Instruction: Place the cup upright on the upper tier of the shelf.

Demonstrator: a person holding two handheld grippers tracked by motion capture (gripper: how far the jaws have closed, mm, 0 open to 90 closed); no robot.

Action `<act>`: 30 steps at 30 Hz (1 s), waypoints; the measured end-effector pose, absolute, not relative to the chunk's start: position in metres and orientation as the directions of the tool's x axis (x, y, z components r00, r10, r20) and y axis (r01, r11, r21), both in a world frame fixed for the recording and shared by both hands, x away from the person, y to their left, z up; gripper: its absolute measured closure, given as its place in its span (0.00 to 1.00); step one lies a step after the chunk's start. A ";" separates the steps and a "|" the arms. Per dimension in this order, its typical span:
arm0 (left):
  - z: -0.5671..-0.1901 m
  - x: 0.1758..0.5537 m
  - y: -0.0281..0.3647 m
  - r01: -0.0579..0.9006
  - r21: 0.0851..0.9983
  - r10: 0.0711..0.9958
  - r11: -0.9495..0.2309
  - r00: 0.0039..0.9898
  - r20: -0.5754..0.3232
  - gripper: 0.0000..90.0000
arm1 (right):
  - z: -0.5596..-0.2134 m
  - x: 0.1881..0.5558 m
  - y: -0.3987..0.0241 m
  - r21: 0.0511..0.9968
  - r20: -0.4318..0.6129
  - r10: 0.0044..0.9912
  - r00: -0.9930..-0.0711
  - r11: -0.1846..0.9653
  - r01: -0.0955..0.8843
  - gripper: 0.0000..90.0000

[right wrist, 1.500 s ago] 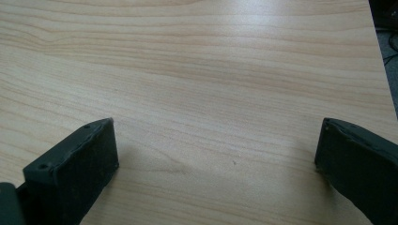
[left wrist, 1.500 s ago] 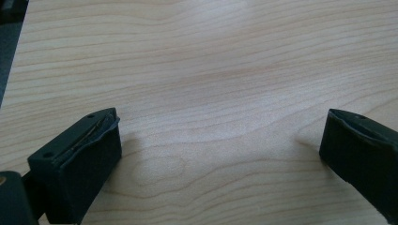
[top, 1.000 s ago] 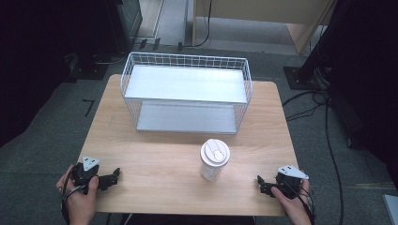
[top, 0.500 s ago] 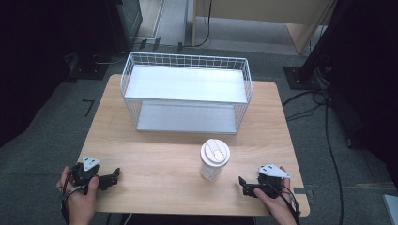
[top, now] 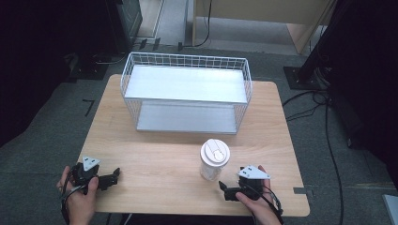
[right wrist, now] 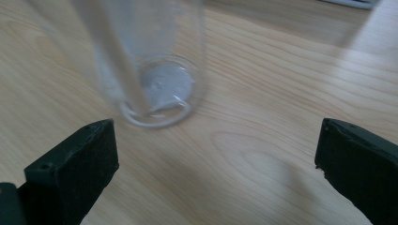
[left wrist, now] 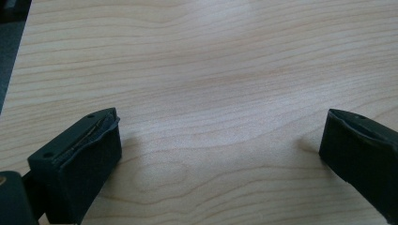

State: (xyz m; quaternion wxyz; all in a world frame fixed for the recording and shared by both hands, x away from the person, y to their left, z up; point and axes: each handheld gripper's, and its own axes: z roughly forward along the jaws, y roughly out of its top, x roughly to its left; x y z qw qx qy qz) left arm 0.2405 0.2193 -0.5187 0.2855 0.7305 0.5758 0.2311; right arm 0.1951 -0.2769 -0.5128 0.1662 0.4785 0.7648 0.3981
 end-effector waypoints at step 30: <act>-0.519 0.240 0.219 0.709 0.683 0.973 -0.174 0.230 0.009 0.00 | -0.483 0.218 -0.217 0.879 0.165 0.861 -0.481 0.093 0.468 0.15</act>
